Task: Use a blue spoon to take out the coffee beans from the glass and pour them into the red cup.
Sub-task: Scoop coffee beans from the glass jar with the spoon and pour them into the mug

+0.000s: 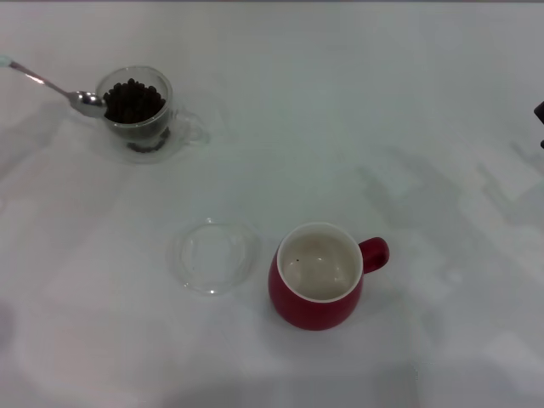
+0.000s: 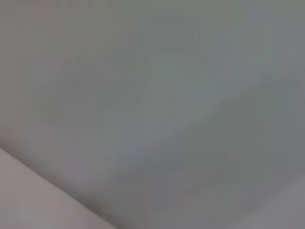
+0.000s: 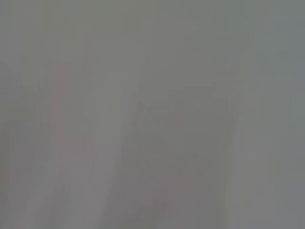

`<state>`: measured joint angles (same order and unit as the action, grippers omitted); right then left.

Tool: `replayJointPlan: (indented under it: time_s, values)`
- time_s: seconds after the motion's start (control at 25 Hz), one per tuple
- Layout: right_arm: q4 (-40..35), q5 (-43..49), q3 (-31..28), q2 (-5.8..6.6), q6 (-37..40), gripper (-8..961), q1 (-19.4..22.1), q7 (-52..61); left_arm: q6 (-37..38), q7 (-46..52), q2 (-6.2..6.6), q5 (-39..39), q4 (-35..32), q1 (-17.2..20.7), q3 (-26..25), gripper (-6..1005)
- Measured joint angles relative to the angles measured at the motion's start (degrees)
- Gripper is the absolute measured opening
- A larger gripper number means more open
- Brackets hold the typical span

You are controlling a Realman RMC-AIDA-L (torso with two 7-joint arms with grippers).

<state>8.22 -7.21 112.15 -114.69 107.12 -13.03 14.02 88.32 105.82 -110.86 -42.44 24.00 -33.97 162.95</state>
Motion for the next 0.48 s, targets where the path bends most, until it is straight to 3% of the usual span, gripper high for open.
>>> replayJointPlan:
  time_s: [0.28, 0.48]
  values:
    - [0.04, 0.0, 0.0, -0.13, 0.04, 615, 0.43, 0.18, -6.78, 0.98, -0.29, 5.04, -0.35, -5.02, -0.01, 126]
    - [-0.06, 0.01, 0.48, -0.25, 0.15, 616, 1.11, 0.23, -12.18, 1.19, -1.23, 7.88, -0.59, -7.83, 0.0, 126]
